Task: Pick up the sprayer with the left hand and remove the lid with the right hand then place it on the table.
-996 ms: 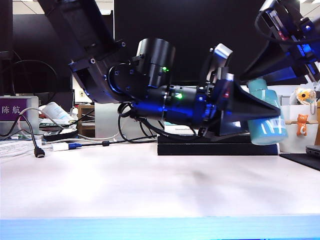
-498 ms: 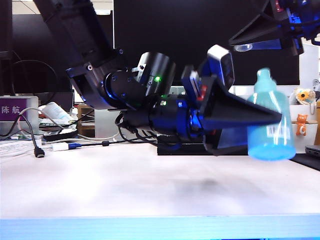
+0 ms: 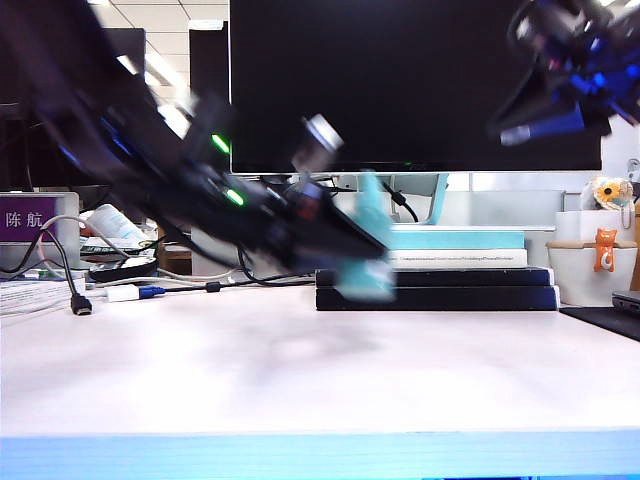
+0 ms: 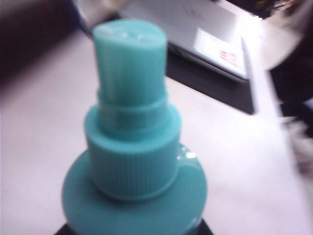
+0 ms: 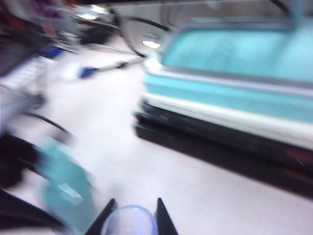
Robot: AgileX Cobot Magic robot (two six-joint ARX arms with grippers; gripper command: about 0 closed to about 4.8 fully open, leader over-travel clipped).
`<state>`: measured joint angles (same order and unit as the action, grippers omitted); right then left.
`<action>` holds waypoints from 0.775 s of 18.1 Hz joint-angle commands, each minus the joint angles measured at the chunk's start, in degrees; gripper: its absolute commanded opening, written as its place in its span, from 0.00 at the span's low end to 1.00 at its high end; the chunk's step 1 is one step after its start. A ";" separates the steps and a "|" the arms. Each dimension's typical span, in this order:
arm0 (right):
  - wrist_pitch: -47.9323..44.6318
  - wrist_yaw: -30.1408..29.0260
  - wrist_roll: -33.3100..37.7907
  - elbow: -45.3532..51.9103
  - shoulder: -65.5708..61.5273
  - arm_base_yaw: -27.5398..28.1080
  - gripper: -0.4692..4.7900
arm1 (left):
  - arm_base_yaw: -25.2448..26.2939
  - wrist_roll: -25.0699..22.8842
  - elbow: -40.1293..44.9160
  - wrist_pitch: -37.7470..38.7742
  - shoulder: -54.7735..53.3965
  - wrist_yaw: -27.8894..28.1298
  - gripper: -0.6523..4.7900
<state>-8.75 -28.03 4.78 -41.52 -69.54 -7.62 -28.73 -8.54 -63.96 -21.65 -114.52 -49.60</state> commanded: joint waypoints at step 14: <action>-15.21 11.43 -1.81 5.90 -26.38 -7.17 0.09 | -0.59 2.84 36.57 -58.31 2.60 38.45 0.45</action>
<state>-22.22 -16.58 3.16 -35.75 -95.50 -14.72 -29.36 -7.35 -27.00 -77.47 -110.83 -12.25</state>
